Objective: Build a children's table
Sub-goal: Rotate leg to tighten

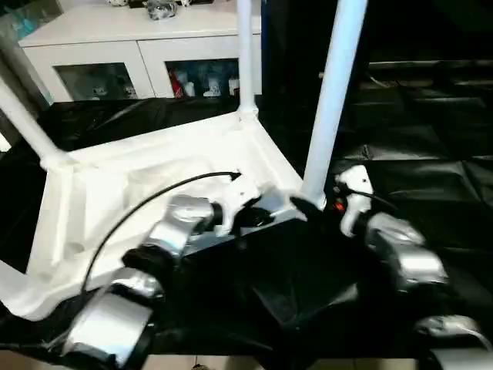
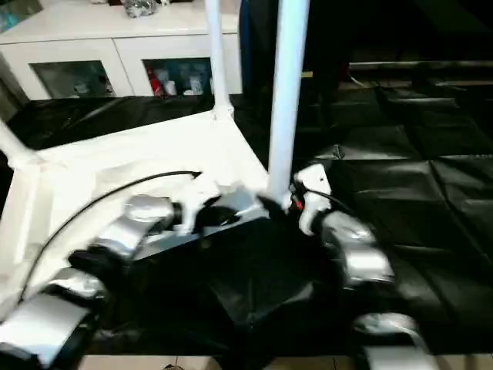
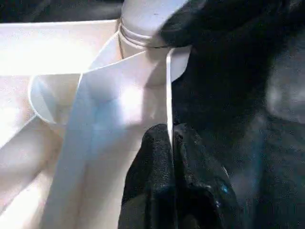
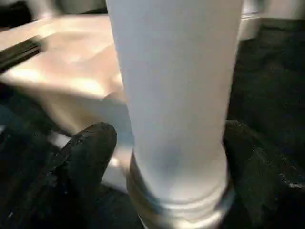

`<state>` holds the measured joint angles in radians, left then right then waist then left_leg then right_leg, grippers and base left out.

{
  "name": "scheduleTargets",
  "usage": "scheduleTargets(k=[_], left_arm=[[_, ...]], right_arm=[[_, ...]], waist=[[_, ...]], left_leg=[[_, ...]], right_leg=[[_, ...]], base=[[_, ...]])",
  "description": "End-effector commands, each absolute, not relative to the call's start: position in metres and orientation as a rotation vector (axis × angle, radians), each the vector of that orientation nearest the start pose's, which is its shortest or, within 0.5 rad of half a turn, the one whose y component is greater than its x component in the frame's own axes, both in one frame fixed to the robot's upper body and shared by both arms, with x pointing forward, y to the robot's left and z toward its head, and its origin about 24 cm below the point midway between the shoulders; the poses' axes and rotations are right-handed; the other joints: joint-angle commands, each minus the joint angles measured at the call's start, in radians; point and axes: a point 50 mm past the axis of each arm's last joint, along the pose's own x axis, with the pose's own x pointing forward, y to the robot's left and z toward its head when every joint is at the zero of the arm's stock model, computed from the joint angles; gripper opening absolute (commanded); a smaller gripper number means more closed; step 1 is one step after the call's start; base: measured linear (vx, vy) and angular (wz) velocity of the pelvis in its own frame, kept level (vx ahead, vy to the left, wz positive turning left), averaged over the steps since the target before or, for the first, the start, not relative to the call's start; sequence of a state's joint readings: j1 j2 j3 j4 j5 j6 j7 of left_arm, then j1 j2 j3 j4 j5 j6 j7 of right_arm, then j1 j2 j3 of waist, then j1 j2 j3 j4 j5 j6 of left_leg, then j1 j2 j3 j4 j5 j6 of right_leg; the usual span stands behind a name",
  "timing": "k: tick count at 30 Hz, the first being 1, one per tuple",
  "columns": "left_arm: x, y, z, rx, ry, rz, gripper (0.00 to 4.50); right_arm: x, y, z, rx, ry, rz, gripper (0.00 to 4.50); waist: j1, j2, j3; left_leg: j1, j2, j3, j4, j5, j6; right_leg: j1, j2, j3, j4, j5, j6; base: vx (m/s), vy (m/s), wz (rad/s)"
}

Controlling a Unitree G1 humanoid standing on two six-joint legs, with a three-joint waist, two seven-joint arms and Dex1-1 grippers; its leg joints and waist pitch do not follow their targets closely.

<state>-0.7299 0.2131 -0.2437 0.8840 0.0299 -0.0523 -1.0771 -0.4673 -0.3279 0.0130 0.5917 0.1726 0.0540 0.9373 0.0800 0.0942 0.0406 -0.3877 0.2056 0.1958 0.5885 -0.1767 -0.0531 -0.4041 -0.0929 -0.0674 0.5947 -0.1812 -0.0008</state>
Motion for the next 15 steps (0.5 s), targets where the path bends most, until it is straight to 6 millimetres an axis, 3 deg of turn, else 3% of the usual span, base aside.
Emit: scheduleTargets(k=[1,2,5,6,7,9,15], left_arm=[[0.335,0.097,0.055,0.363,0.318,-1.338,0.00],[0.332,0.102,0.055,0.362,0.332,-1.381,0.00],[0.328,0.108,0.054,0.361,0.348,-1.418,0.00],[0.326,0.114,0.054,0.357,0.359,-1.438,0.00],[0.326,0.114,0.054,0.357,0.359,-1.438,0.00],[0.323,0.118,0.055,0.344,0.366,-1.462,0.00],[0.319,0.121,0.054,0.343,0.375,-1.474,0.00]], right_arm=[[0.312,-0.159,0.049,-0.061,0.228,1.042,3.82],[0.310,-0.166,0.052,-0.067,0.232,1.077,3.82],[0.306,-0.172,0.055,-0.079,0.238,1.115,3.82],[0.306,-0.177,0.056,-0.086,0.246,1.130,3.82],[0.306,-0.177,0.056,-0.086,0.246,1.130,3.82],[0.306,-0.178,0.057,-0.086,0.255,1.153,3.82],[0.303,-0.171,0.057,-0.070,0.255,1.205,3.28]], waist=[[0.006,-0.014,-0.071],[0.005,-0.021,-0.069],[0.012,-0.022,-0.067],[0.012,-0.029,-0.067],[0.016,-0.026,-0.066],[0.019,-0.031,-0.066],[0.021,-0.035,-0.067]], left_leg=[[0.013,0.025,-0.013,-0.057,-0.164,0.120],[0.012,0.024,-0.012,-0.057,-0.164,0.123],[0.018,0.028,-0.010,-0.059,-0.177,0.116],[0.018,0.028,-0.010,-0.060,-0.183,0.110],[0.020,0.030,-0.010,-0.061,-0.185,0.104],[0.020,0.030,-0.009,-0.060,-0.173,0.100],[0.018,0.029,-0.008,-0.057,-0.149,0.107]], right_leg=[[0.056,-0.051,0.027,-0.055,-0.060,-0.268],[0.056,-0.050,0.027,-0.057,-0.064,-0.271],[0.051,-0.051,0.029,-0.058,-0.109,-0.272],[0.051,-0.052,0.030,-0.059,-0.124,-0.271],[0.049,-0.054,0.031,-0.058,-0.139,-0.271],[0.048,-0.052,0.032,-0.056,-0.128,-0.271],[0.048,-0.054,0.033,-0.053,-0.122,-0.267]], base=[[0.000,0.000,0.00],[0.000,0.000,0.00],[0.000,0.000,0.00],[0.000,0.000,0.00],[0.000,0.000,0.00],[0.000,0.000,0.00],[0.000,0.000,0.00]])
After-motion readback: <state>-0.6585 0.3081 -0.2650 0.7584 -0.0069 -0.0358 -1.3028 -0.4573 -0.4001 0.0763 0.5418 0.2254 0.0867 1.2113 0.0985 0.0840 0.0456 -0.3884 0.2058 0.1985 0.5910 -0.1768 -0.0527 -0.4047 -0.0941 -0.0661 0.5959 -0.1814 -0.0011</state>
